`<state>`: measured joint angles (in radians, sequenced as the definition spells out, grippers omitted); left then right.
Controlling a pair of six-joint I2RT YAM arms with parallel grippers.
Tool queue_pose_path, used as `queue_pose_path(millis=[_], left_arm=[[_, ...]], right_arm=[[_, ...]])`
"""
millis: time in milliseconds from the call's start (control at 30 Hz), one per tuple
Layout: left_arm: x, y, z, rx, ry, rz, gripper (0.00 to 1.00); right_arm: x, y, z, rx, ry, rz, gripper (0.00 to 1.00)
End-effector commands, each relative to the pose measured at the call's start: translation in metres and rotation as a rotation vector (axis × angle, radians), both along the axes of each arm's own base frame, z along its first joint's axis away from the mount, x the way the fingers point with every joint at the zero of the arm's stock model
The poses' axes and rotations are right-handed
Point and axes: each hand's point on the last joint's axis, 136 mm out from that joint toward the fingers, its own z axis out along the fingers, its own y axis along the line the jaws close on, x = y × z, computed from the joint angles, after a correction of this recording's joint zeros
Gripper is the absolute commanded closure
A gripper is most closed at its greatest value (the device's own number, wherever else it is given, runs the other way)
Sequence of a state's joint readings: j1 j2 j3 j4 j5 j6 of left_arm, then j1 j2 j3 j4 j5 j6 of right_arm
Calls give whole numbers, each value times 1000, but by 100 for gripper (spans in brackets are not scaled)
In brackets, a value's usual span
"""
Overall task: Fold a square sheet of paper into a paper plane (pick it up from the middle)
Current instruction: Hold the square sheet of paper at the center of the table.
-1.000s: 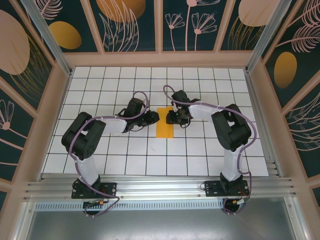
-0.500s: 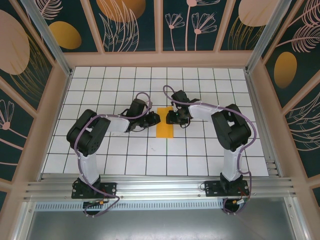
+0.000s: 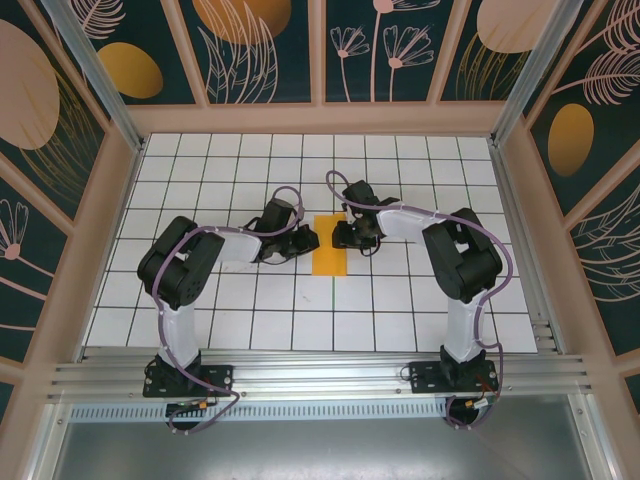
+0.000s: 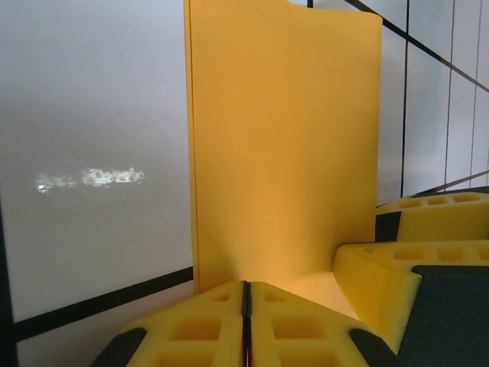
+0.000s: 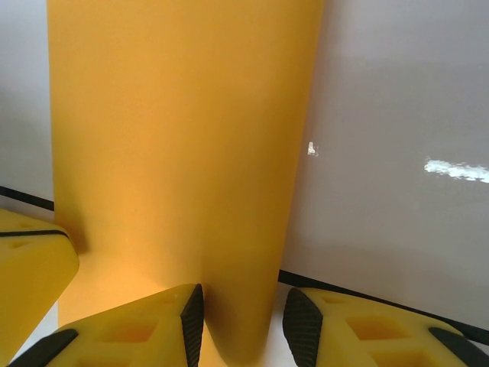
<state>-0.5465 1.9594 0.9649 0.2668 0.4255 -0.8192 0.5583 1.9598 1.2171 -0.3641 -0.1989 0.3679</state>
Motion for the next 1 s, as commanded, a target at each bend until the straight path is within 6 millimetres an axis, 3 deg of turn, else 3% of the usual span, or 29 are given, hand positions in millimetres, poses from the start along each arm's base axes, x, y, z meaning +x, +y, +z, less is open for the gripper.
queue_pose_path(millis=[0,367,600,667,700,767,967], left_arm=[[-3,6,-20,87,39,1,91],[-11,33,-55,335,99,12,94],[-18,42,-64,374,114,17,97],[-19,43,-64,373,112,16,97],[-19,42,-64,373,113,14,97],[-19,43,-65,374,112,13,97],[-18,41,-69,377,115,7,98]], right_arm=[[-36,-18,-70,-135,136,28,60],[-24,-8,-48,-88,93,14,60],[2,-4,12,27,-16,-71,55],[2,-3,28,62,-47,-87,55],[9,-13,35,86,-58,-121,55],[5,-8,44,141,-61,-103,55],[0,12,48,252,-29,-57,75]])
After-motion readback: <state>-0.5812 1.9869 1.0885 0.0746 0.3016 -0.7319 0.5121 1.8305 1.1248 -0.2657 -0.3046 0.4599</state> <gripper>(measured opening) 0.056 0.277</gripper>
